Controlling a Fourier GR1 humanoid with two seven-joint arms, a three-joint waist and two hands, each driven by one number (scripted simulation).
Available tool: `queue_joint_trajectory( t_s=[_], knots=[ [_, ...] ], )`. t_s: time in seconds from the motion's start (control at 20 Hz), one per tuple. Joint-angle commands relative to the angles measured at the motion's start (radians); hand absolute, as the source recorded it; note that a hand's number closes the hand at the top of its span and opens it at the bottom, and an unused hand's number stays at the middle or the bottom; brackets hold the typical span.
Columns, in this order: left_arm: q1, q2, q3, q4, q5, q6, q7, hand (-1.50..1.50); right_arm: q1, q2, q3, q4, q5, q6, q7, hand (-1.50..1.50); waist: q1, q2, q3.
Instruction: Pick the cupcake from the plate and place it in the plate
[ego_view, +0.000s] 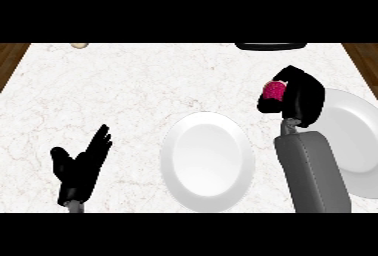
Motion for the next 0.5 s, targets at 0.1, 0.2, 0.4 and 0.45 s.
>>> queue_joint_trajectory(
  t_s=[0.1, 0.2, 0.4, 0.45],
  knots=[
    [-0.010, 0.007, -0.016, 0.015, 0.010, -0.034, 0.022, 0.00, -0.090, 0.022, -0.125, 0.007, 0.269, -0.277, 0.415, 1.50, 0.053, 0.012, -0.002],
    [-0.026, -0.003, -0.038, 0.022, -0.013, -0.029, 0.014, 0.00, -0.124, 0.023, -0.153, 0.035, 0.371, -0.325, 0.538, 1.50, 0.065, 0.014, -0.001],
    [-0.059, -0.004, -0.033, 0.038, -0.004, -0.036, 0.031, 0.00, -0.143, 0.023, -0.180, 0.064, 0.523, -0.437, 0.691, 1.50, 0.080, 0.014, 0.001],
    [-0.040, 0.002, -0.027, 0.049, 0.001, -0.047, 0.010, 0.00, -0.154, 0.023, -0.208, 0.061, 0.548, -0.458, 0.699, 1.50, 0.081, 0.014, 0.001]
  ],
)
